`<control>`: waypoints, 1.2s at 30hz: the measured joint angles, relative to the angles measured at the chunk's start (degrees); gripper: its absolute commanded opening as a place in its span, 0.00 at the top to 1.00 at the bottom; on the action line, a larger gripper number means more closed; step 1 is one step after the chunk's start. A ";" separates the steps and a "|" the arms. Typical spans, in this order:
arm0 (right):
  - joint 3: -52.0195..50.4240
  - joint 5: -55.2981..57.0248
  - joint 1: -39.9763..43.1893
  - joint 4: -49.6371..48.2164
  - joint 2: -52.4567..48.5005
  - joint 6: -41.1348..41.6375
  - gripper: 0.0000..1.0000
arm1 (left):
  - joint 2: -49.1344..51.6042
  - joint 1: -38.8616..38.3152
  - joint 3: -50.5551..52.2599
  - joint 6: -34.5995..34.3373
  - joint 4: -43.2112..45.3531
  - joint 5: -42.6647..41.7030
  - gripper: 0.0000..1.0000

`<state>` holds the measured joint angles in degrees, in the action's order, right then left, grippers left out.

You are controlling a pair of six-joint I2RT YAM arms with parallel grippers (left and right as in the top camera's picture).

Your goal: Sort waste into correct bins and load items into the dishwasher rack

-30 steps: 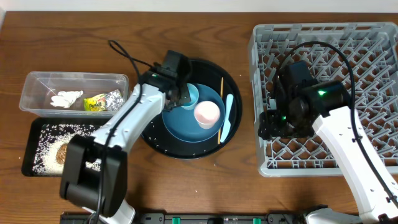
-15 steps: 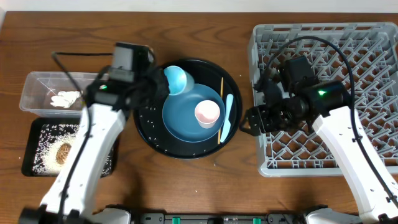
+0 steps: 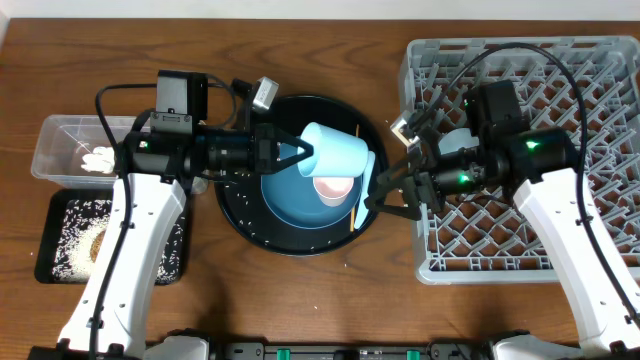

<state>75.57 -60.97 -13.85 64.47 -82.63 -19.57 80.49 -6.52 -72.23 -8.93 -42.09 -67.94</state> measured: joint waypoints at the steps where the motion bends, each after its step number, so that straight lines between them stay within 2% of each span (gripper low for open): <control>1: 0.00 -1.22 0.39 0.00 0.00 -1.25 0.24 | 0.00 0.02 0.00 0.33 0.00 -1.29 0.94; 7: 0.00 -8.87 3.26 -0.07 0.00 -9.84 0.18 | 0.00 0.07 0.00 1.53 0.00 -5.49 0.94; 9: 0.00 -10.84 3.93 -0.17 0.00 -12.39 0.04 | 0.00 0.07 0.00 1.57 0.00 -6.36 0.94; 10: 0.00 -11.87 4.13 -0.35 0.00 -13.66 0.01 | 0.00 0.07 0.00 1.62 0.00 -6.88 0.94; 19: 0.00 -18.12 4.20 -3.91 0.00 -21.57 0.01 | 0.00 0.07 0.00 1.75 0.00 -10.36 0.94; 25: 0.00 -19.61 4.20 -6.25 0.00 -21.84 0.01 | 0.00 0.07 0.00 1.73 0.00 -11.21 0.94; 28: 0.00 -19.98 4.20 -11.19 0.00 -20.52 0.01 | 0.00 0.07 0.00 1.73 0.00 -11.23 0.93; 32: -0.02 -20.11 4.20 -18.16 0.00 -15.89 0.01 | 0.00 0.07 0.00 1.73 0.00 -11.39 0.94; 36: -0.02 -20.06 4.20 -19.80 0.00 -12.41 0.02 | 0.00 0.07 0.00 1.73 0.00 -11.39 0.94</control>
<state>75.55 -81.03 -9.65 44.66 -82.63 -31.99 80.49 -6.46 -72.23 -7.20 -42.09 -79.33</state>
